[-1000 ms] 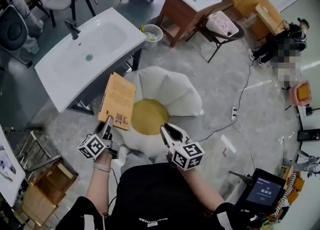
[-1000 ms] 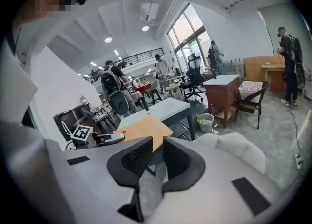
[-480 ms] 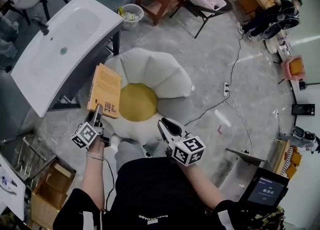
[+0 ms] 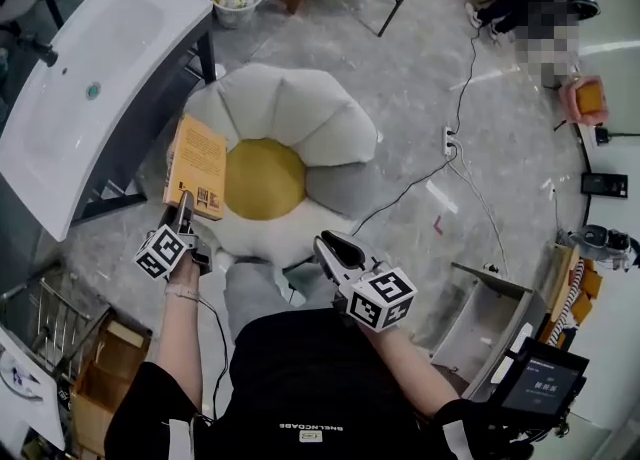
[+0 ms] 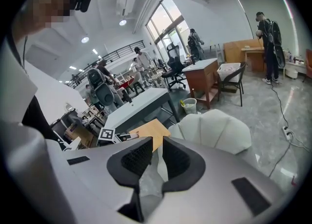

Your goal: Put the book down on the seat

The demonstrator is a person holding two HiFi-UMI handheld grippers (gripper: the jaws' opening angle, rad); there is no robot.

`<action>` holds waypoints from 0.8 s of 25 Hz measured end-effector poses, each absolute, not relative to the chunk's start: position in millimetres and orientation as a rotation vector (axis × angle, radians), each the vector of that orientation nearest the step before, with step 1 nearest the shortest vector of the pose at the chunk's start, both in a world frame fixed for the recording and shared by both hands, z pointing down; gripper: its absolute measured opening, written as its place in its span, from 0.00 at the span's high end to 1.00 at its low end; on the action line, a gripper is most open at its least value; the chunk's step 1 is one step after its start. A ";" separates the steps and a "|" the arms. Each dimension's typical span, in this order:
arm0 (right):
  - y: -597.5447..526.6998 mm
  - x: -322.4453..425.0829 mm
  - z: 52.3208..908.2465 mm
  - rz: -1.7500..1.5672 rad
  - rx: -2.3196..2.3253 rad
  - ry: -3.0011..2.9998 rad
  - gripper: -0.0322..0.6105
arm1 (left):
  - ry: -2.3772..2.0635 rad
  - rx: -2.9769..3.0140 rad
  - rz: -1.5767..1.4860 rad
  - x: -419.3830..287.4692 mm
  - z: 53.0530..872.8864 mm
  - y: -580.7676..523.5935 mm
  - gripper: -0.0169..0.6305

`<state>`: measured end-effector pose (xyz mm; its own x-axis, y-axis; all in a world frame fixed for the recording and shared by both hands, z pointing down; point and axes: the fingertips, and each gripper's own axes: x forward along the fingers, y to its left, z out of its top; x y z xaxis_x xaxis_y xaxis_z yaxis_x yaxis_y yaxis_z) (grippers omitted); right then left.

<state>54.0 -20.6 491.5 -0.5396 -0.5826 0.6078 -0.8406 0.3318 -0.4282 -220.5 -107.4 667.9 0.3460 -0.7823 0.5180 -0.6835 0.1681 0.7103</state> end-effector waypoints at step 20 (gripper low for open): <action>22.7 73.6 550.4 1.155 1.238 -2.165 0.82 | -1.355 1.480 0.040 -197.8 779.5 -92.1 0.73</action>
<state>73.6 22.7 550.4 -0.5335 -0.5212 0.6661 -0.8435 0.2701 -0.4643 -197.8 -92.1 779.5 0.3512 -0.6901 0.6328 -0.7263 0.2258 0.6493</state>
